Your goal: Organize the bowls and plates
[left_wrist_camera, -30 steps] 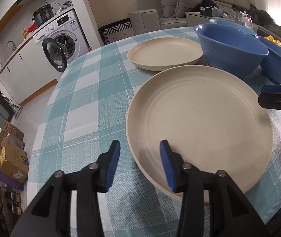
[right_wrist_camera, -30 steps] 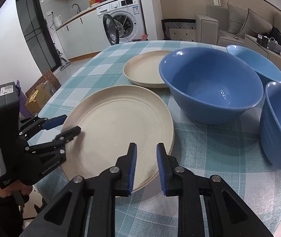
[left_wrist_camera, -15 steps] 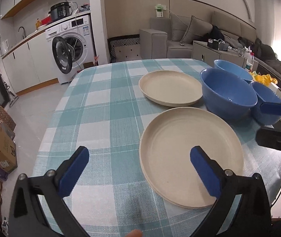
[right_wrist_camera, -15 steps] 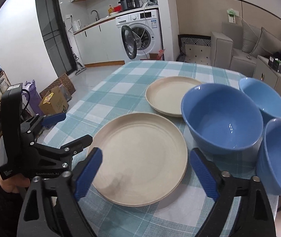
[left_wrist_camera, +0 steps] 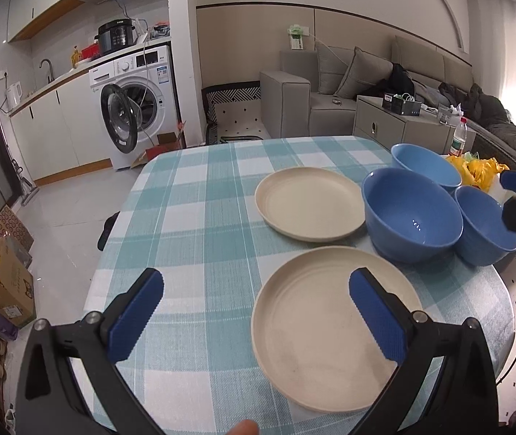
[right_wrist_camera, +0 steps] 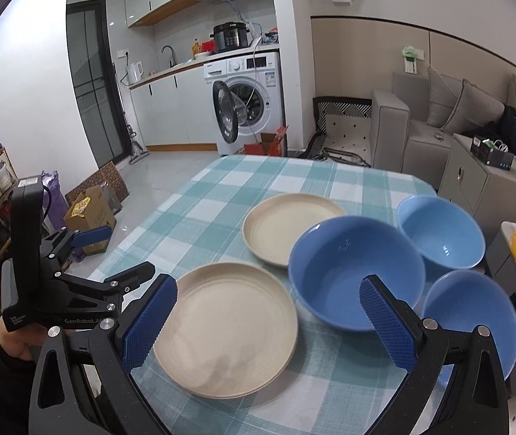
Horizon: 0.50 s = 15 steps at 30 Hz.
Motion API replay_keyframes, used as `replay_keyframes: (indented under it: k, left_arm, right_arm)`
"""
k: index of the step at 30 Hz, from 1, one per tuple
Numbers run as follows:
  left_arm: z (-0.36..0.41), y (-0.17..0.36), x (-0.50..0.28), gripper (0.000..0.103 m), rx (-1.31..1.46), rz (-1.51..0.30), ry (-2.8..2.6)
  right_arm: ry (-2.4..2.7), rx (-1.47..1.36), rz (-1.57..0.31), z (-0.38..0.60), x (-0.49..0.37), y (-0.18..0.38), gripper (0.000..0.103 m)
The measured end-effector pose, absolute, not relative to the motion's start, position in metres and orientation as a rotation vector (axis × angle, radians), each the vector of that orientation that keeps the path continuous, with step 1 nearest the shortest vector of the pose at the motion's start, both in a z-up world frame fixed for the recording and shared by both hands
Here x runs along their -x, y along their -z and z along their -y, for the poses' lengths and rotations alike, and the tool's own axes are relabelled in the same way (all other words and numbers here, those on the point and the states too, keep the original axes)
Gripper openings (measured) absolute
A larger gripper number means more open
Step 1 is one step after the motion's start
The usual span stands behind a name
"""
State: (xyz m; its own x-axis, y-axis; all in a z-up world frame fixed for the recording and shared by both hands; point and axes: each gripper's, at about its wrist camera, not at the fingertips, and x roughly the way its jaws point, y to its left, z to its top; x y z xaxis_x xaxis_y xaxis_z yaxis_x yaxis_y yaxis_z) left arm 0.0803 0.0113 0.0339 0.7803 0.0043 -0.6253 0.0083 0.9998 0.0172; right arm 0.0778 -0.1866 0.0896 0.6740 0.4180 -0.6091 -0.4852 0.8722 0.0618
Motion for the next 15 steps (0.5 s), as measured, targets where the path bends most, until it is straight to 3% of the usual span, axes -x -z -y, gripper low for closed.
replay_keyframes:
  k: [15]
  left_arm:
    - [0.001, -0.078, -0.106, 0.103, -0.046, -0.620, 0.060]
  right_arm:
    - [-0.493, 0.095, -0.652, 0.214, -0.103, -0.162, 0.103]
